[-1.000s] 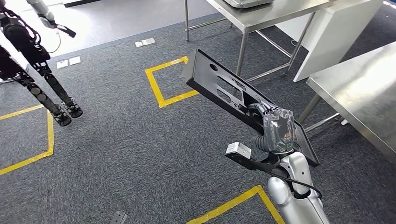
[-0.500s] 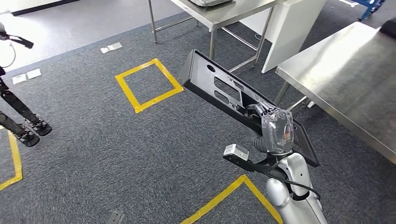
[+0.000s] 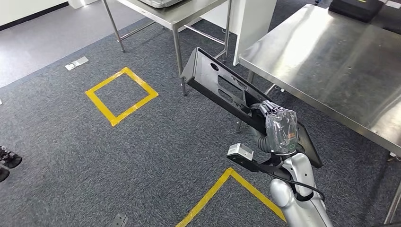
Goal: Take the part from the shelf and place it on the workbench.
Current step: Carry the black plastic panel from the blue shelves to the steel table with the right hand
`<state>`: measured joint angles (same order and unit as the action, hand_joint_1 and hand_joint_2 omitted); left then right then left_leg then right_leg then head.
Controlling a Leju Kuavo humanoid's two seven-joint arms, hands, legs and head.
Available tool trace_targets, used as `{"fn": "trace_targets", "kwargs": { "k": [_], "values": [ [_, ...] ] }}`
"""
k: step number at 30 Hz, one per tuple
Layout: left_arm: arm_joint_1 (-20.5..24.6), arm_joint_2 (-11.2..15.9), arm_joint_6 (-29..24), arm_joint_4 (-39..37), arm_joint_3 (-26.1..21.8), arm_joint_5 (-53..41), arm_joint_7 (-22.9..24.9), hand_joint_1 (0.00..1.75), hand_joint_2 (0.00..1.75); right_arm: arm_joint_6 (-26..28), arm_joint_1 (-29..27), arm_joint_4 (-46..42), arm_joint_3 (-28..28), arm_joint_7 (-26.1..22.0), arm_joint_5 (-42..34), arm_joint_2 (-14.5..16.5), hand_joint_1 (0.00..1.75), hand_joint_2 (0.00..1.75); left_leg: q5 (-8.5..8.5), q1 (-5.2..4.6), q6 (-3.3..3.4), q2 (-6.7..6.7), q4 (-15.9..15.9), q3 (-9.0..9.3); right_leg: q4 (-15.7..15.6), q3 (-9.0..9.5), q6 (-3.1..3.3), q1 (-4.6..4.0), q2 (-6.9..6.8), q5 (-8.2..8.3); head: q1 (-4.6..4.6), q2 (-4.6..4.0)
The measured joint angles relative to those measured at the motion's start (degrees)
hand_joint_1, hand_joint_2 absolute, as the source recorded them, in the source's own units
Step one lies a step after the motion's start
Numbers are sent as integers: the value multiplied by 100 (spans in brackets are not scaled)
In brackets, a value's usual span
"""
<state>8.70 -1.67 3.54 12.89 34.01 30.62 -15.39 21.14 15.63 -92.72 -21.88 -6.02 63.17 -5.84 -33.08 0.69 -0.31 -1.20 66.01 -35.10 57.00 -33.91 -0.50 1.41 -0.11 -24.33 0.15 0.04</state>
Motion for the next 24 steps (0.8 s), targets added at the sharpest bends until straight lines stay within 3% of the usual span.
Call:
{"fn": "trace_targets", "kwargs": {
  "k": [2, 3, 4, 5, 7, 9, 11, 13, 15, 17, 18, 19, 21, 22, 24],
  "values": [
    [-28, -2, -1, -1, -2, 0, 1, 0, 175, -1, -5, 3, -4, -1, 1, 9, 175, 175, -250, 2, -7, 110, 700, -355, 2, -10, 32, -27, 139, 11, -3, 0],
    [-38, -2, -2, -2, -4, 0, 1, 0, 175, -1, -7, 5, -7, -1, 1, 10, 175, 175, -221, 3, -2, 122, 800, -423, 3, -12, 39, -36, 214, 16, -3, 0],
    [-45, -1, -3, -2, -7, 0, 1, 0, 175, -1, -8, 6, -8, -1, 1, 11, 175, 175, -89, 5, 8, 136, 687, -386, 4, -10, 42, -42, 291, 20, -3, 0],
    [-48, 0, -4, -2, -10, 0, 1, 0, 175, -1, -7, 7, -9, -1, 1, 12, 175, 175, 120, 11, 22, 173, 359, -237, 8, -6, 41, -44, 362, 24, -4, 0],
    [-48, 2, -4, -2, -13, 0, 1, 0, 175, -1, -2, 7, -11, -1, 1, 14, 175, 175, 464, 36, 51, 408, -426, 131, 25, -13, 25, -58, 490, 33, -2, 0],
    [-48, 2, -4, -2, -14, 0, 1, 0, 175, -1, 4, 5, -12, -1, 1, 16, 175, 175, 554, 34, 79, 555, -784, 295, 37, -58, -22, -72, 593, 55, 2, 0],
    [-44, -7, -4, -1, -14, 0, 0, 0, 175, -1, 2, 4, -13, -1, 1, 16, 175, 175, 581, 4, 144, 449, -820, 300, 26, -121, -103, -74, 683, 92, 2, 0],
    [-36, -14, -3, 0, -16, 1, -3, 0, 175, -1, 2, 4, -13, -1, 1, 12, 175, 175, 641, -7, 242, 316, -883, 310, 174, -239, -142, -81, 512, 16, 12, 0],
    [-41, -12, -1, 1, -19, 1, -6, 0, 175, -1, 11, 4, -14, -1, 1, 12, 175, 175, 672, -18, 302, 166, -918, 307, 759, -518, -120, -76, 208, -283, 30, 0],
    [-57, -10, 3, 1, -20, 0, -7, 0, 175, -2, 2, 5, -15, -1, 6, 11, 175, 175, 671, -29, 314, 7, -915, 286, 1499, -845, -129, -64, 105, -588, 39, 0],
    [-62, -11, 5, 1, -20, 0, -7, 0, 175, -5, -9, 6, -15, 1, 9, 9, 175, 175, 669, -31, 313, -70, -914, 279, 1663, -903, -160, -57, 90, -637, 40, 0],
    [-66, -14, 7, 1, -20, 0, -7, 0, 175, -8, -19, 7, -15, 2, 13, 6, 175, 175, 667, -30, 309, -145, -912, 275, 1603, -846, -205, -48, 65, -600, 42, 0],
    [-67, -22, 9, 1, -21, -4, -7, 0, 175, -11, -22, 5, -15, 7, 32, -1, 175, 175, 651, -33, 284, -281, -902, 284, 879, -420, -299, -24, -109, -350, 43, 0],
    [-67, -23, 11, 1, -23, -8, -7, 0, 175, -11, -17, 4, -15, 11, 52, -4, 175, 175, 634, -49, 257, -342, -892, 292, 487, -191, -309, -31, -260, -233, 43, 0],
    [-65, -22, 16, 1, -28, -18, -3, 0, 175, -11, -13, 1, -15, 20, 96, -8, 175, 175, 601, -85, 198, -452, -872, 312, 70, 29, -251, -61, -427, -117, 34, 0]
  ]
}}
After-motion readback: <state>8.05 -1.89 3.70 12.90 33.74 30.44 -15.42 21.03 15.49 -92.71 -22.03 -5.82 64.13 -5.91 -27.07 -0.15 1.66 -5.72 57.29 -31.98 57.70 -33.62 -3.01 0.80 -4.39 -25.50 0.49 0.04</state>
